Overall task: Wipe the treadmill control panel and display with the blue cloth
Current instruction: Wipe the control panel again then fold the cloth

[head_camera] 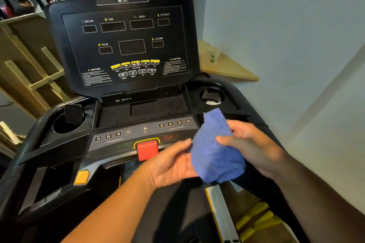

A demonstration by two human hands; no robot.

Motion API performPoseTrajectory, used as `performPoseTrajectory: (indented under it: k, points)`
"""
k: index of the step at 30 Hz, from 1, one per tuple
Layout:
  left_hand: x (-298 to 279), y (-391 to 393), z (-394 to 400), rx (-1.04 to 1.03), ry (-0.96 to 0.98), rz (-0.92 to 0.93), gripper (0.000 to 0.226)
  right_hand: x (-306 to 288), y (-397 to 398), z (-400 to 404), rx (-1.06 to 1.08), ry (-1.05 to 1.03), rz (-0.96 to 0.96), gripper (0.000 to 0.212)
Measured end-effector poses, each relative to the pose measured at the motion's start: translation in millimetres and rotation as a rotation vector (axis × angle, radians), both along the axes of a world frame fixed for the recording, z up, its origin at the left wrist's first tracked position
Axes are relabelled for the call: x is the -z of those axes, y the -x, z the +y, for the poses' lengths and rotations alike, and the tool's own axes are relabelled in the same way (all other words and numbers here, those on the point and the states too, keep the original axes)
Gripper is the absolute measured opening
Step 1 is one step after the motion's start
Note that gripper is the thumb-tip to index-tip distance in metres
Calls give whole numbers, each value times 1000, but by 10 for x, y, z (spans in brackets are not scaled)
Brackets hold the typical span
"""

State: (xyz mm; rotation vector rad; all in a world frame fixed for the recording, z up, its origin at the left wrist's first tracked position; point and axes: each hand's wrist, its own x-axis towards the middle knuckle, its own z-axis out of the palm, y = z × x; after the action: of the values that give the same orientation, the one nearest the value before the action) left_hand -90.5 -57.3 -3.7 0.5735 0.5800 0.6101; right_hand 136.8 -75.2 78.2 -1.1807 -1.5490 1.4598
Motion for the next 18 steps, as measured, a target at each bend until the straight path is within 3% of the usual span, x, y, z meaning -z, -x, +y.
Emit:
performPoseTrajectory:
  k: [3,8,11,14,18]
  points:
    - [78,-127,-105,-94,-22,-62,66,111,-11,-10,19,107,-35,23]
    - [-114,-119,-5,-194,-161,116,57,205,-76,-41,62,268,117,32]
    - [-197,-112,33,-275,-290,221,66,198,-114,-60,93,215,172,33]
    - [-301,-155,36,-403,-383,170,74,207,-148,-91,144,70,181,27]
    - [-468,-170,-9,-376,-389,121,56,237,-292,-154,84,-62,186,31]
